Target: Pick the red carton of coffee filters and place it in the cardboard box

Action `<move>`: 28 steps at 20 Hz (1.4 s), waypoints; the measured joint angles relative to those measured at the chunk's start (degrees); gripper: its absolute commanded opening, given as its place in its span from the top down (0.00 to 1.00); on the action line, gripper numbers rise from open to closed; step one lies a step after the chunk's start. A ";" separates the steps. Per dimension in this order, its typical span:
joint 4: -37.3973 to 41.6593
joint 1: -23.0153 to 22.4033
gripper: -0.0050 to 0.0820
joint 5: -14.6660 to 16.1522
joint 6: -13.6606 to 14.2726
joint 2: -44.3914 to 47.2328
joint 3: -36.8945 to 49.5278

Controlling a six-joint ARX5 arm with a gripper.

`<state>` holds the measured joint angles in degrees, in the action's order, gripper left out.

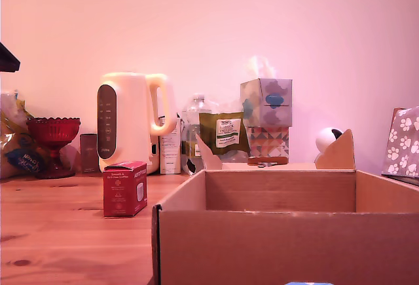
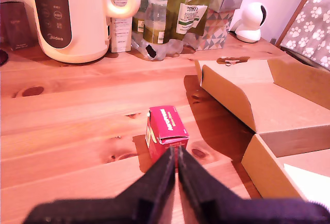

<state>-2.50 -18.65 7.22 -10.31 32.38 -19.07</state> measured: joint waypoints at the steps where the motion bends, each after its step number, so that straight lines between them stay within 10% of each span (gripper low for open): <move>1: 0.00 0.00 0.96 0.00 0.00 0.00 0.00; 10: 1.03 0.00 0.96 0.35 0.00 0.04 0.00; 21: 28.57 -3.63 0.96 2.10 -0.09 23.15 -0.17; 28: 34.77 -11.87 0.96 -11.91 -4.90 34.64 -0.28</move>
<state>32.27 -30.52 -4.69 -15.20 67.02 -19.35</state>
